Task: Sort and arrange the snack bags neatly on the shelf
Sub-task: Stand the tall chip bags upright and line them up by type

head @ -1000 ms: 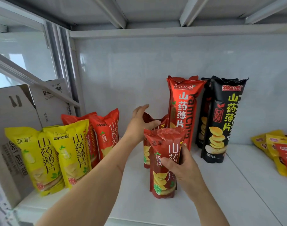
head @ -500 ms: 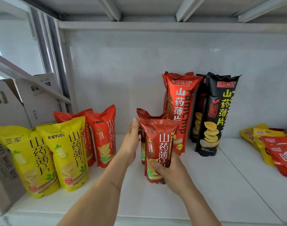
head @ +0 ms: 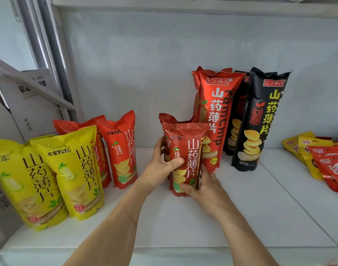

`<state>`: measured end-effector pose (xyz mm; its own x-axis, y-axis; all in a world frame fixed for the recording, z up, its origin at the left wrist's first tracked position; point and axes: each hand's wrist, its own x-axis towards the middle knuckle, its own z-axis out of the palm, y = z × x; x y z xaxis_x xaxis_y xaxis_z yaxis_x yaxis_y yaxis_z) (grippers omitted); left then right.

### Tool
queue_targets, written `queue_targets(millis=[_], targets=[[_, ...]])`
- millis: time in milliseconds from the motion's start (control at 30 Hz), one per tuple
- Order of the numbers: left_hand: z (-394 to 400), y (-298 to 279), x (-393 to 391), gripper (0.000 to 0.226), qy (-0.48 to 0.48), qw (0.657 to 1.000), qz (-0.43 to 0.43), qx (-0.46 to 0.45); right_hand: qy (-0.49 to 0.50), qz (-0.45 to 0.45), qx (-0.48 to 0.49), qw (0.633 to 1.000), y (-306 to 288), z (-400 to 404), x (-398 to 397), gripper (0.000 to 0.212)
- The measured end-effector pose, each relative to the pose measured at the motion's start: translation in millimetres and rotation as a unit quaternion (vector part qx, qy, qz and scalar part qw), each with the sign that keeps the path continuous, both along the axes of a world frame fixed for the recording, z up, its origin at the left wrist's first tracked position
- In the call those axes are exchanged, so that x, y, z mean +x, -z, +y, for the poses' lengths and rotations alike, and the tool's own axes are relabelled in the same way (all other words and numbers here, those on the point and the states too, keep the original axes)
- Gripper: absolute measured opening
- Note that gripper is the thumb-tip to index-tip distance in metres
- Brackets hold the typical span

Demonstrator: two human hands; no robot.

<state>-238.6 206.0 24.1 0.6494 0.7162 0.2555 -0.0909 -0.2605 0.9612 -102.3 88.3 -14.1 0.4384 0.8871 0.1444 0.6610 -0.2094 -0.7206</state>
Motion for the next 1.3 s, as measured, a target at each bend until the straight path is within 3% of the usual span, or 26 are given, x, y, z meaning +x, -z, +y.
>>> queue_targets(millis=[267,433,733,933,1033,1133,1300], targets=[[18,2,5,0.139,-0.002,1.000,0.012,0.007,0.006,0.045,0.039,0.998,10,20,-5,0.083],[36,4,14,0.117,-0.010,1.000,0.012,-0.022,0.022,0.084,0.058,0.994,14,40,-6,0.079],[68,6,35,0.115,-0.018,0.999,0.000,-0.051,0.074,0.068,0.080,0.992,18,79,-3,0.075],[84,13,51,0.125,-0.022,0.997,0.001,-0.068,0.107,0.054,0.069,0.990,20,100,3,0.075],[91,16,58,0.110,-0.019,0.997,0.004,-0.073,0.115,0.035,0.068,0.990,23,107,7,0.072],[97,19,63,0.120,-0.018,0.997,0.005,-0.074,0.121,0.030,0.077,0.989,25,112,10,0.070],[100,23,67,0.111,-0.027,0.997,0.023,-0.065,0.148,0.043,0.094,0.984,26,116,11,0.066]])
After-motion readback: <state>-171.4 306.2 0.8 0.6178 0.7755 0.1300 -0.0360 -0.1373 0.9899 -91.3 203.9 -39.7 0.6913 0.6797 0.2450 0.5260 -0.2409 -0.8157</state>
